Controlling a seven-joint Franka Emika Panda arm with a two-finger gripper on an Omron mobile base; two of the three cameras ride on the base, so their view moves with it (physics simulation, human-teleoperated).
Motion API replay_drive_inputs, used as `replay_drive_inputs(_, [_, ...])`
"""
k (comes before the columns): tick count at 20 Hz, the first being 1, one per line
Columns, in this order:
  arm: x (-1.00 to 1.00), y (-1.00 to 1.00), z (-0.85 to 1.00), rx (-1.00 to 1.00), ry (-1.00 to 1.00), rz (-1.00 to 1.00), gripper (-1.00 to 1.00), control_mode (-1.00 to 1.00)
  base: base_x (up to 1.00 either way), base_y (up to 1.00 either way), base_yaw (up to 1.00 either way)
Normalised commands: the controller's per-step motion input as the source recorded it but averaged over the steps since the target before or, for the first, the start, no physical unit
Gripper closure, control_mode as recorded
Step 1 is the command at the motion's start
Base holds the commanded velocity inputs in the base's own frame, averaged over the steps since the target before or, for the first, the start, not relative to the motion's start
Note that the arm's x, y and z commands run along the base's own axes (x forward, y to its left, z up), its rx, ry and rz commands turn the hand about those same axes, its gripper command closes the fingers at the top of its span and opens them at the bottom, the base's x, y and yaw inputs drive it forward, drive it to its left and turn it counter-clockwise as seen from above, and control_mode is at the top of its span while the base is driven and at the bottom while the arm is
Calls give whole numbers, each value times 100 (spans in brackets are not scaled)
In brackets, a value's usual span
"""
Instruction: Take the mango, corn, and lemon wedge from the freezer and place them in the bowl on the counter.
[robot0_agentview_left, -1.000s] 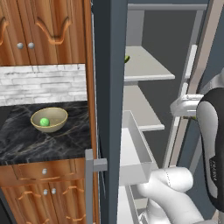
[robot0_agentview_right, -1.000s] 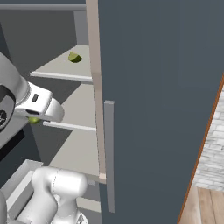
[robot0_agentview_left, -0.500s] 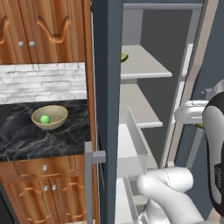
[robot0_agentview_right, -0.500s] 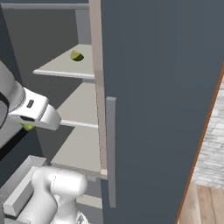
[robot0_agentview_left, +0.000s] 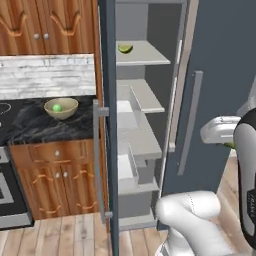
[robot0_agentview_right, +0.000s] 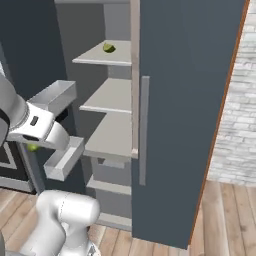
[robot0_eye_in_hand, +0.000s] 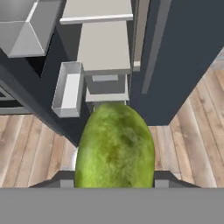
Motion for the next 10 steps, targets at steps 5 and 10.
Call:
replay_drive_inputs(5, [0,0,0,0,0,0,100,100,-48,94,0])
replay_drive_inputs(10, [0,0,0,0,0,0,100,100,-6,100,0])
